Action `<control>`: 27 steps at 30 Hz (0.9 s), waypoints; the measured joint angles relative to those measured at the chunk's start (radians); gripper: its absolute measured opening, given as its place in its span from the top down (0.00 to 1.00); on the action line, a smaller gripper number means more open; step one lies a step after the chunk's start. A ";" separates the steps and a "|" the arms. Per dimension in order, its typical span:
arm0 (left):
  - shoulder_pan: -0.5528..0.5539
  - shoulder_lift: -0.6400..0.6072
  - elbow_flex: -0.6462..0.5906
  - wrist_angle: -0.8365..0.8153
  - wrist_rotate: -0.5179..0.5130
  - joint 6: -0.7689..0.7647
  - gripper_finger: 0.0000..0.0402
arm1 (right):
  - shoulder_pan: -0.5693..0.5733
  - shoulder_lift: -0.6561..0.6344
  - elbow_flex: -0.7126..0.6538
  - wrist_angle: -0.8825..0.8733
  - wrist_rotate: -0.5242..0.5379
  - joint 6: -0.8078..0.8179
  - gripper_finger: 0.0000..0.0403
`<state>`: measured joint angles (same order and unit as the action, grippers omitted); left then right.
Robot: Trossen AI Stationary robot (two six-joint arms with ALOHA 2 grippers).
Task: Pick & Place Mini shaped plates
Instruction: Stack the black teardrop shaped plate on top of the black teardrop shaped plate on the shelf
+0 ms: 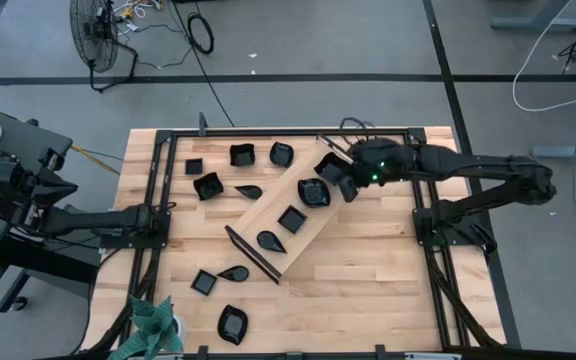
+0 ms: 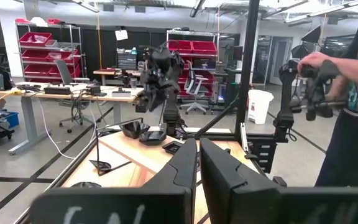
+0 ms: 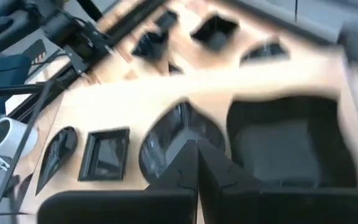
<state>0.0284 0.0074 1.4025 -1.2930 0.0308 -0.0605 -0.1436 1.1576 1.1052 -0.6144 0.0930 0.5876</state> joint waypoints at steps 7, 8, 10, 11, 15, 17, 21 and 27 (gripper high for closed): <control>0.000 0.000 0.000 0.000 0.000 0.000 0.94 | -0.065 0.000 0.092 -0.006 -0.001 -0.227 1.00; 0.000 0.000 0.000 0.000 0.000 0.000 0.94 | -0.080 0.000 0.100 -0.013 -0.002 -0.248 1.00; 0.000 0.000 0.000 0.000 0.000 0.000 0.94 | -0.115 0.000 0.112 -0.020 -0.004 -0.291 1.00; 0.000 0.000 0.000 0.000 0.000 0.000 0.94 | -0.135 0.000 0.118 -0.022 -0.004 -0.314 1.00; 0.000 0.000 0.000 0.000 0.000 0.000 0.94 | -0.216 0.000 0.133 -0.023 -0.004 -0.397 1.00; 0.000 0.000 0.000 0.000 0.000 0.000 0.94 | -0.254 0.000 0.139 -0.023 -0.005 -0.432 1.00; 0.000 0.000 0.000 0.000 0.000 0.000 0.94 | -0.324 0.003 0.139 -0.004 -0.005 -0.471 1.00; 0.000 0.000 0.000 0.000 0.000 0.000 0.94 | -0.405 0.046 0.139 0.116 0.000 -0.558 1.00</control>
<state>0.0284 0.0074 1.4025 -1.2931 0.0309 -0.0605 -0.5484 1.2036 1.2442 -0.4981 0.0926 0.0294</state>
